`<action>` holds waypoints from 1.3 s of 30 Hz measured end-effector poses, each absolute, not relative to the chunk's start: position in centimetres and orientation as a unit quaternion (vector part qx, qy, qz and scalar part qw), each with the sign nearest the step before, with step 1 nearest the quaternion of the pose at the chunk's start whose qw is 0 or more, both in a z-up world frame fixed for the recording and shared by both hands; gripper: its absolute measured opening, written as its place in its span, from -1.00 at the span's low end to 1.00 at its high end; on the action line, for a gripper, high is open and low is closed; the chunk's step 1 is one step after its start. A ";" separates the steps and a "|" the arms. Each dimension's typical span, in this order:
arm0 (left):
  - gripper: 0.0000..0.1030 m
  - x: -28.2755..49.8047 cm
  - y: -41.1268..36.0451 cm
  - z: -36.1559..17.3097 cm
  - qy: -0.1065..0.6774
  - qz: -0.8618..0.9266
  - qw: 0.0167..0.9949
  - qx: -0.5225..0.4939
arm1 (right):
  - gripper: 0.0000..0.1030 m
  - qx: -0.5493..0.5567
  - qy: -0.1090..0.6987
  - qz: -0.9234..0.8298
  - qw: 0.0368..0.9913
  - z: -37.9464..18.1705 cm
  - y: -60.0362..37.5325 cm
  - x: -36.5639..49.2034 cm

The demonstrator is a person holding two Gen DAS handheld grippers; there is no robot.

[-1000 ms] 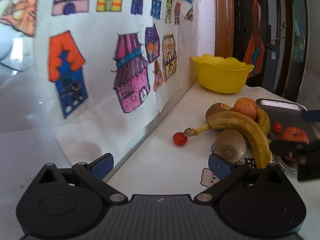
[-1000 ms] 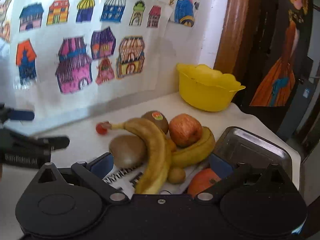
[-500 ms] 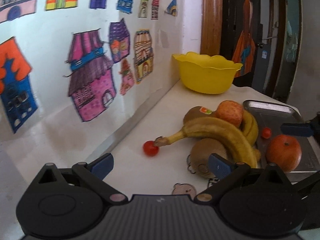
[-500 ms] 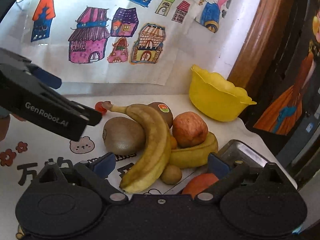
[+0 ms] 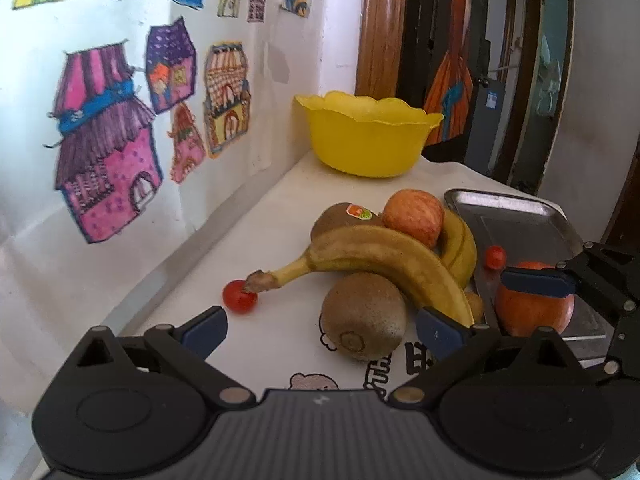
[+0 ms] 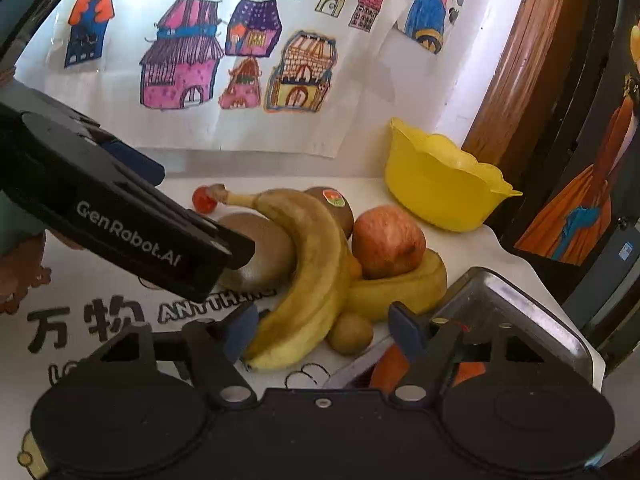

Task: Organize fruits
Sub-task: 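Grasp the brown kiwi with the left gripper while the right gripper grasps the banana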

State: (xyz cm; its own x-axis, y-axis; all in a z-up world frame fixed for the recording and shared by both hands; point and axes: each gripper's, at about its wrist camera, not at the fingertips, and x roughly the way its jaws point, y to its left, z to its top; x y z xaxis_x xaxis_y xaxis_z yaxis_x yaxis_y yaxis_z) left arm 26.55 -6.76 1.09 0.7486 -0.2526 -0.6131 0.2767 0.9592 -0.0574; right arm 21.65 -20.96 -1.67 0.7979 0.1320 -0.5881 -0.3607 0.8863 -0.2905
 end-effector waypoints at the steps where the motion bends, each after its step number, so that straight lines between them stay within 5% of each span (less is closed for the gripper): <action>1: 0.99 26.8 -6.9 0.9 0.328 -0.142 0.934 0.020 | 0.39 -0.194 0.290 0.134 0.928 -1.7 -21.1 21.6; 12: 0.99 29.8 -7.5 -0.1 0.361 -0.137 0.923 0.002 | 0.40 -0.180 0.300 0.137 0.927 -1.9 -21.0 22.5; 22: 0.69 30.4 -8.0 -0.5 0.370 -0.163 0.915 0.002 | 0.12 -0.178 0.317 0.125 0.923 -2.7 -19.7 24.7; 27: 0.41 30.0 -7.9 -0.2 0.367 -0.184 0.912 -0.004 | 0.00 -0.181 0.310 0.127 0.925 -2.9 -19.5 24.3; 29: 0.14 29.7 -8.1 0.0 0.364 -0.194 0.911 0.002 | -0.04 -0.182 0.302 0.124 0.928 -3.0 -19.4 23.9; 39: 0.12 27.1 -6.4 0.5 0.376 -0.176 0.910 0.002 | -0.18 -0.170 0.314 0.136 0.924 -2.4 -18.8 22.5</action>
